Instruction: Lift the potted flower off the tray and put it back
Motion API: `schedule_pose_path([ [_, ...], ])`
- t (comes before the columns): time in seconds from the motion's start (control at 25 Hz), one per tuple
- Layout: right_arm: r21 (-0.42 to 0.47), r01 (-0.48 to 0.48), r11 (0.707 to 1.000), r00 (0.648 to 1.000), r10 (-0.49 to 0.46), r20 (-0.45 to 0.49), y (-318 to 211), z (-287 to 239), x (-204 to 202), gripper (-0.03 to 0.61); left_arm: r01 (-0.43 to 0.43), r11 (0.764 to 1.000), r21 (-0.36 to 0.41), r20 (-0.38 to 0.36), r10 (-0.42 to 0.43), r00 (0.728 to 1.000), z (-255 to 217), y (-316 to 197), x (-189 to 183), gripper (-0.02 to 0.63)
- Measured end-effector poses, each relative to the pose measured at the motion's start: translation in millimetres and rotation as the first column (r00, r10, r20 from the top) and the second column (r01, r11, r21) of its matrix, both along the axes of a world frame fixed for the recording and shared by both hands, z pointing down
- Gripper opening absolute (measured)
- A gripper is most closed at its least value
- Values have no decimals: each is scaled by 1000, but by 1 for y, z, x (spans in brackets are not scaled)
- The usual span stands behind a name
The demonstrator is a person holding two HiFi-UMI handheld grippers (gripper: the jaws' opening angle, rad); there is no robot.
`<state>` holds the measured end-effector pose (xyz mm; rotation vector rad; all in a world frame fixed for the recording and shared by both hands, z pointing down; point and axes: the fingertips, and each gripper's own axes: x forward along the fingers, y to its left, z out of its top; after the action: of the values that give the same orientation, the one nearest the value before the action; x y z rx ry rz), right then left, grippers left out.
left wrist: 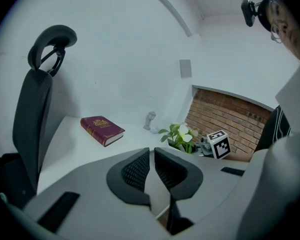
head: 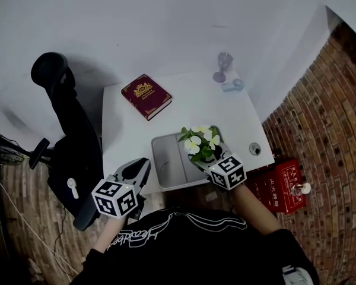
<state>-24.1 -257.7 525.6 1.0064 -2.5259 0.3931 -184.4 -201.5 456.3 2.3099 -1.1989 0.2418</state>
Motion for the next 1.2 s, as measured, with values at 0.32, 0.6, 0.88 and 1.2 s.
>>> schedule_pose_path([
  [0.32, -31, -20, 999, 993, 16, -117, -24, 57, 0, 333, -5, 1000, -3, 14, 5, 1000, 6, -19, -7, 52],
  [0.6, -49, -22, 999, 990, 15, -143, -29, 80, 6, 333, 1, 1000, -7, 17, -1, 1000, 9, -25, -10, 52],
  [0.88, -61, -12, 998, 988, 3, -157, -28, 84, 6, 334, 2, 1000, -14, 28, -2, 1000, 10, -23, -10, 52],
  [1.2, -87, -10, 996, 992, -1, -128, -22, 78, 7, 433, 2, 1000, -16, 34, -1, 999, 8, -22, -4, 52],
])
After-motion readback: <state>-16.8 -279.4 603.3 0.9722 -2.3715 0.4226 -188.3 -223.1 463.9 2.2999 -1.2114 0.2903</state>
